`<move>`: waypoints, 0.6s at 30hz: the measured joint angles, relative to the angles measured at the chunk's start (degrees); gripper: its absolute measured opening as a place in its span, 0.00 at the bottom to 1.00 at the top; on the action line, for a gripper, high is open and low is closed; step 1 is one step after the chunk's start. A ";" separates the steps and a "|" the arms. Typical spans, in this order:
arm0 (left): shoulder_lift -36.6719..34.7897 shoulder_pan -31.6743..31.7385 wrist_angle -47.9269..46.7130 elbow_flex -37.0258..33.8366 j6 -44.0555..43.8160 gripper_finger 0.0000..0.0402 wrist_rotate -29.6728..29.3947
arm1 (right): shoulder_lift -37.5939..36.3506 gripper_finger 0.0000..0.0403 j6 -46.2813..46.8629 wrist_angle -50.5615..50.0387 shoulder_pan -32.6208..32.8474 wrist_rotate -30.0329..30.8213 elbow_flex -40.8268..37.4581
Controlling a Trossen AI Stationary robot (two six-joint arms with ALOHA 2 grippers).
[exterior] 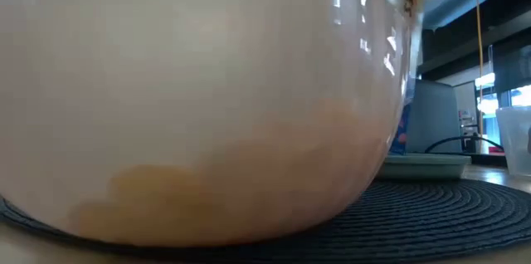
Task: Arrange a breakfast setting
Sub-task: Pour the cereal from the yellow cereal box into the pink bowl
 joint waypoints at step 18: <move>0.00 0.00 -0.30 -0.04 -0.44 0.87 -2.84 | -8.06 0.11 -15.37 -6.65 -4.78 -0.71 -0.11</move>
